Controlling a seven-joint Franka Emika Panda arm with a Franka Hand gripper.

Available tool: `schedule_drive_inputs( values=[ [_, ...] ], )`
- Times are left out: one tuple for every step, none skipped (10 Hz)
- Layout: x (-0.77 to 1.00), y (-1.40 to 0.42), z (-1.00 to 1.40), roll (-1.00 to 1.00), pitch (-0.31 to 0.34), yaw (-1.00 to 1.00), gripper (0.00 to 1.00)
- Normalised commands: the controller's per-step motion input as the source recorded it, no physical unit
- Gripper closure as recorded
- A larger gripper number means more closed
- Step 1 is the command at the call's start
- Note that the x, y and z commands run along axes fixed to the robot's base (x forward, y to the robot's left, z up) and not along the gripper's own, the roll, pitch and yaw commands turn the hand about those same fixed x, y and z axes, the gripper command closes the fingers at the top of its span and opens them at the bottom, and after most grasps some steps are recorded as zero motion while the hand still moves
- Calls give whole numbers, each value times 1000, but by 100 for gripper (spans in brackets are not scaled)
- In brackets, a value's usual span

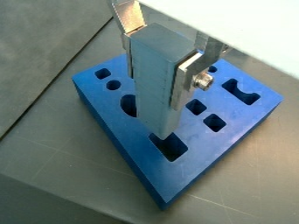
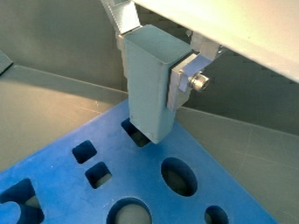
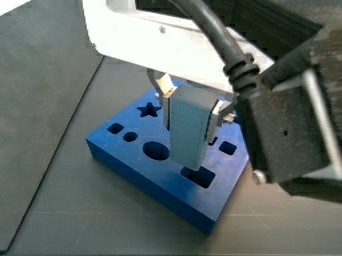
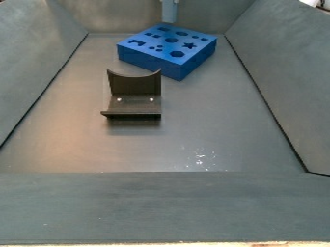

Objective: Pick up the rectangle object. Move up. Place the rectangle object on the fixture. Regrasp the rectangle object. Move to above the board. Insert the rectangle object.
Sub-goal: Insert the rectangle object.

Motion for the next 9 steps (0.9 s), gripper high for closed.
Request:
schedule_drive_inputs(
  values=[
    [0, -380, -171, 331, -129, 69, 100],
    [-180, -514, -237, 1000, -174, 249, 100],
    [-49, -240, 0, 409, -71, 74, 100],
    [0, -157, 0, 97, 0, 0, 100],
    [0, -726, 0, 1000, 0, 0, 100],
    [0, -603, 0, 1000, 0, 17, 100],
    [0, 0, 0, -14, 0, 0, 100],
    [0, 46, 0, -134, 0, 0, 100],
    [0, 0, -14, 37, -83, 0, 100]
  ],
)
